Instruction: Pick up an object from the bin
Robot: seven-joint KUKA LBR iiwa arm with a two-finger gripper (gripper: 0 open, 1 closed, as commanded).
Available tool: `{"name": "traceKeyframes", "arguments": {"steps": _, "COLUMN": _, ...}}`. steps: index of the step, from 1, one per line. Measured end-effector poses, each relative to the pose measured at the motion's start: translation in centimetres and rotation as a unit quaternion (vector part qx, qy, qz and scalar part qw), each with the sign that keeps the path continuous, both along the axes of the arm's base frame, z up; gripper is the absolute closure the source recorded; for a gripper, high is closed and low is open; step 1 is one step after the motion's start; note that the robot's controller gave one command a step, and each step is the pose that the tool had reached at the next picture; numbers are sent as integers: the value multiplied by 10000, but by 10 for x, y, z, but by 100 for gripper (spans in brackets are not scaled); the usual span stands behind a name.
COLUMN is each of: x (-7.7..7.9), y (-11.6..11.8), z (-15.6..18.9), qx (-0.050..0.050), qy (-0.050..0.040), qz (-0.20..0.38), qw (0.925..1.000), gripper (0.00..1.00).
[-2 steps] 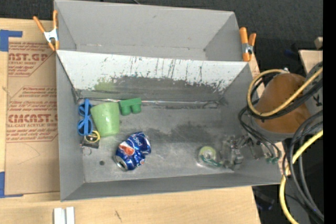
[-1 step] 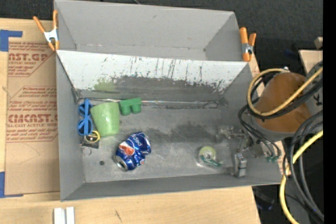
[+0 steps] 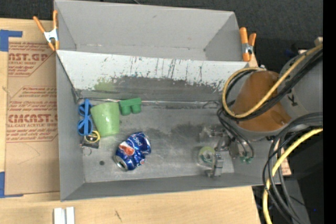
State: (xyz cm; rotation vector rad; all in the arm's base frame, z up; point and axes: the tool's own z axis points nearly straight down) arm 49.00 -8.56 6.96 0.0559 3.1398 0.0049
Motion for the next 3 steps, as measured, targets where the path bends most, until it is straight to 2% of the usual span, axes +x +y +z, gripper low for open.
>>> {"name": "traceKeyframes", "arguments": {"steps": 1, "x": 14, "y": -12, "z": 0, "qx": -11, "qy": 1, "qz": -282, "qw": 9996, "gripper": 0}}
{"name": "traceKeyframes", "arguments": {"steps": 2, "x": 13, "y": -13, "z": 0, "qx": -14, "qy": 4, "qz": -280, "qw": 9996, "gripper": 100}}
{"name": "traceKeyframes", "arguments": {"steps": 3, "x": 22, "y": -14, "z": 151, "qx": -19, "qy": -39, "qz": -304, "qw": 9995, "gripper": 100}}
